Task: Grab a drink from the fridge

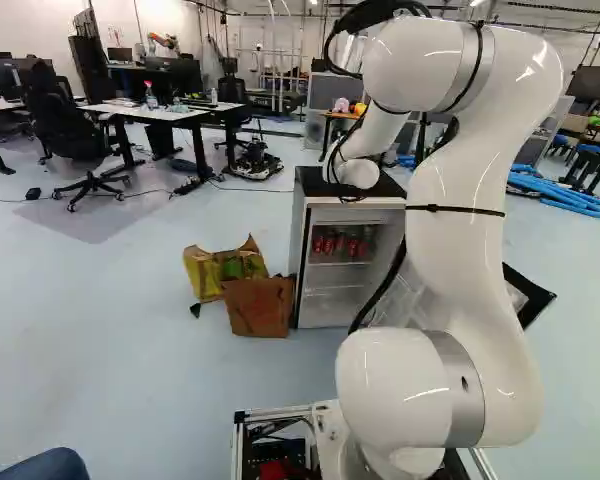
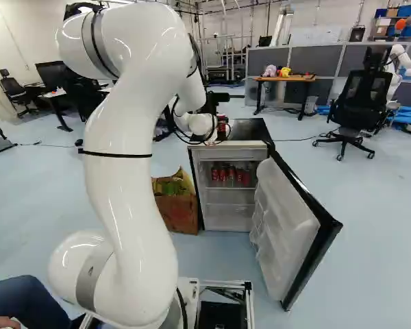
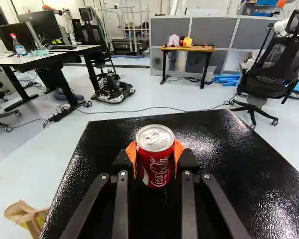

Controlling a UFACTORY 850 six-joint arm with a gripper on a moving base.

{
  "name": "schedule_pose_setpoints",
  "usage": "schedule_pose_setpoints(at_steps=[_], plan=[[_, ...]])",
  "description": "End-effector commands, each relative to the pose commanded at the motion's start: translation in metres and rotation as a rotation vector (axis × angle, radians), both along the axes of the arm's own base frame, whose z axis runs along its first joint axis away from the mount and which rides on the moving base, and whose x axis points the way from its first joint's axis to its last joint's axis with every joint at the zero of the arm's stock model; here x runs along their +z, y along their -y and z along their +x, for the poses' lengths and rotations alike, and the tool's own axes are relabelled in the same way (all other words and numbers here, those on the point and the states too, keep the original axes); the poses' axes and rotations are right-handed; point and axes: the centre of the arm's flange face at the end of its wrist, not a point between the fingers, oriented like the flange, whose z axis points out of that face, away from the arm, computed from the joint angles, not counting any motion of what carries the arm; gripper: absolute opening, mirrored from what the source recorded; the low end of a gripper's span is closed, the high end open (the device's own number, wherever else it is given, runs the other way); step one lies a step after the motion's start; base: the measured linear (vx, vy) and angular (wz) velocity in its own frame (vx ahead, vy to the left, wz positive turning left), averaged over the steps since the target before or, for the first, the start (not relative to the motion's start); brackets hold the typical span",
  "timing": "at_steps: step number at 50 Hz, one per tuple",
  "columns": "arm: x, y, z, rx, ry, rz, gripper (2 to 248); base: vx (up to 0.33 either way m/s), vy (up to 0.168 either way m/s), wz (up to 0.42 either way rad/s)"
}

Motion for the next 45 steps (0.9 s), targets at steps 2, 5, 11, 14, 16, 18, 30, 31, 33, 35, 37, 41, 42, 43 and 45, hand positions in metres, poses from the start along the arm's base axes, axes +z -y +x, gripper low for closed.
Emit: schedule_pose_setpoints(at_steps=[2,5,11,14,16,18,30,31,33,35,37,41,42,43,45], plan=[[0.0,0.0,0.0,0.0,0.0,0.0,93,0.0,0.0,0.0],[0.0,0.0,0.0,0.0,0.0,0.0,111,0.0,0.0,0.0],[0.0,0.0,0.0,0.0,0.0,0.0,145,0.0,0.0,0.0],[0.0,0.0,0.0,0.0,0.0,0.0,180,0.0,0.0,0.0],[0.0,0.0,0.0,0.0,0.0,0.0,180,0.0,0.0,0.0],[0.0,0.0,0.0,0.0,0.0,0.0,180,0.0,0.0,0.0],[0.001,-0.002,-0.006,0.002,-0.004,0.001,247,0.0,0.0,0.0],[0.001,-0.003,-0.007,0.002,-0.005,0.001,247,0.0,0.0,0.0],[0.002,-0.004,-0.011,0.003,-0.008,0.001,247,0.0,0.0,0.0],[0.002,-0.005,-0.014,0.004,-0.01,0.002,247,0.0,0.0,0.0],[0.003,-0.006,-0.018,0.005,-0.012,0.002,247,0.0,0.0,0.0],[0.004,-0.008,-0.025,0.007,-0.018,0.003,247,0.0,0.0,0.0],[0.004,-0.009,-0.027,0.007,-0.019,0.003,247,0.0,0.0,0.0],[0.004,-0.009,-0.029,0.007,-0.02,0.003,247,0.0,0.0,0.0],[0.005,-0.01,-0.033,0.007,-0.022,0.004,247,0.0,0.0,0.0]])
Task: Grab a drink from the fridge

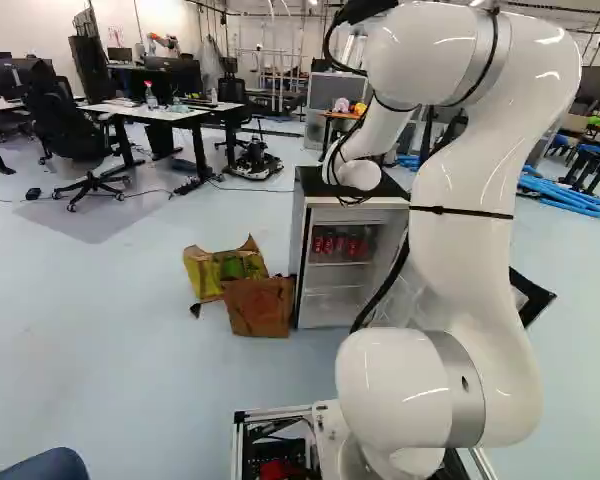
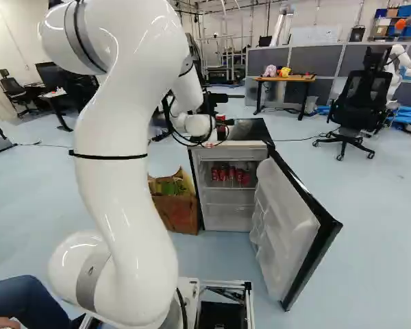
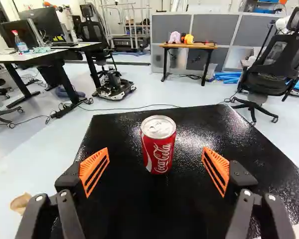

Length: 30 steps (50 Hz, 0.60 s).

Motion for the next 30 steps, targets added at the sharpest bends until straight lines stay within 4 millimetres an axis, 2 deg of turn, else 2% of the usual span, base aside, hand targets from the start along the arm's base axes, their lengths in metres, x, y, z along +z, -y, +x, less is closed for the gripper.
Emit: schedule_pose_setpoints(at_steps=[16,30], plan=[[0.003,0.001,-0.032,-0.011,-0.018,0.003,247,0.0,0.0,0.0],[0.006,0.013,-0.054,-0.039,-0.026,0.005,247,0.0,0.0,0.0]])
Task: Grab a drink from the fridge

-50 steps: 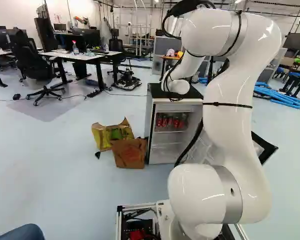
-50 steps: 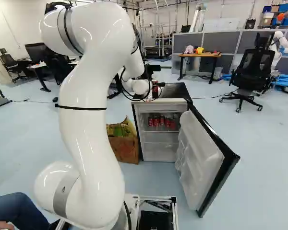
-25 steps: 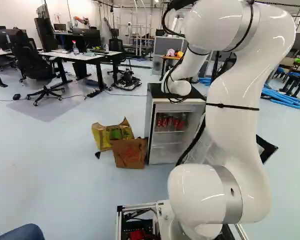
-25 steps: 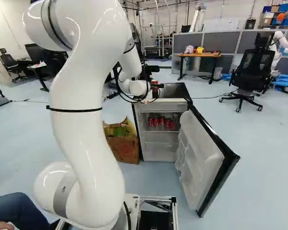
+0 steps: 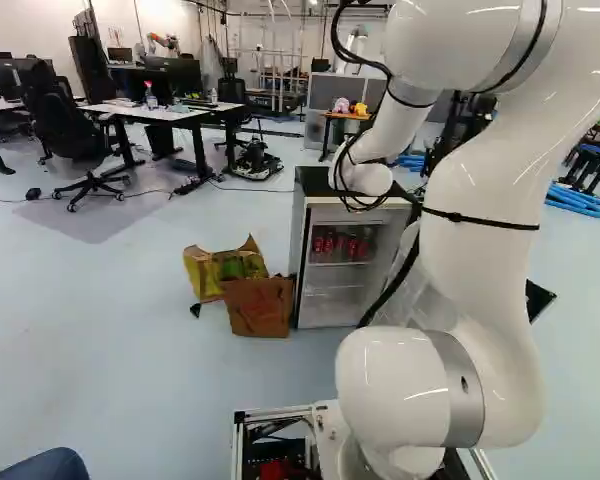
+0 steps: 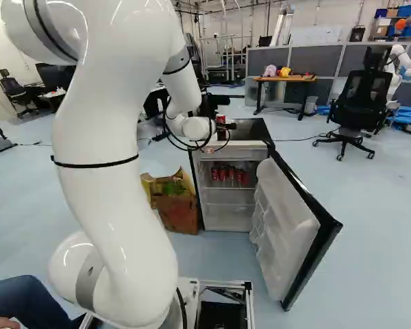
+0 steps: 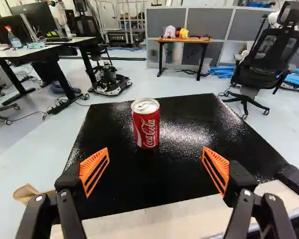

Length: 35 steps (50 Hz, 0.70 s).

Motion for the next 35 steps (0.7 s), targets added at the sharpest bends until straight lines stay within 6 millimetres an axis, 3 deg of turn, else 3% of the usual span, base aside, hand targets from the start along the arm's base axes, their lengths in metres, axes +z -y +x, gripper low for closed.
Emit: schedule_pose_setpoints(at_steps=[35], plan=[[0.034,0.038,-0.056,-0.094,0.003,-0.001,247,0.0,0.0,0.0]])
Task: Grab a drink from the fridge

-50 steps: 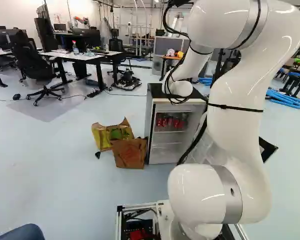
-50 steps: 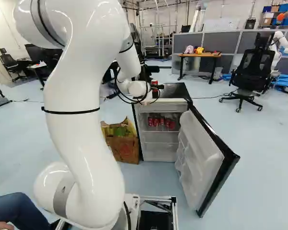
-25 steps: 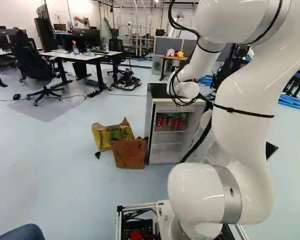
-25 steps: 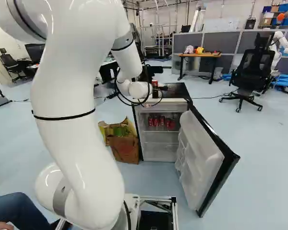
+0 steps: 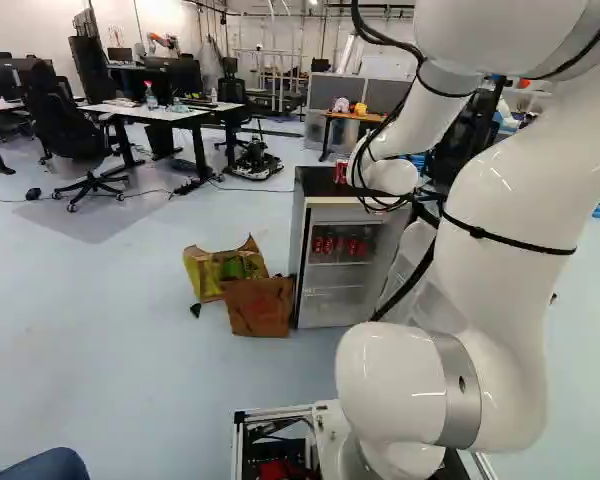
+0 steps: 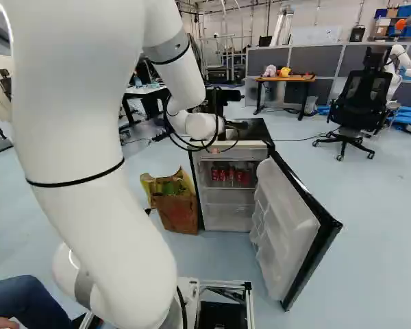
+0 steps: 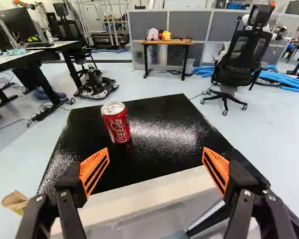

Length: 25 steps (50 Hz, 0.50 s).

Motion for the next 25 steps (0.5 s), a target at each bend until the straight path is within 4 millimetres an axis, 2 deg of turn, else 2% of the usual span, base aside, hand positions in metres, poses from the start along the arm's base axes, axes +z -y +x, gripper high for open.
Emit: schedule_pose_setpoints(at_steps=[25], plan=[[0.021,0.025,-0.041,-0.075,-0.034,0.012,247,0.0,0.0,0.0]])
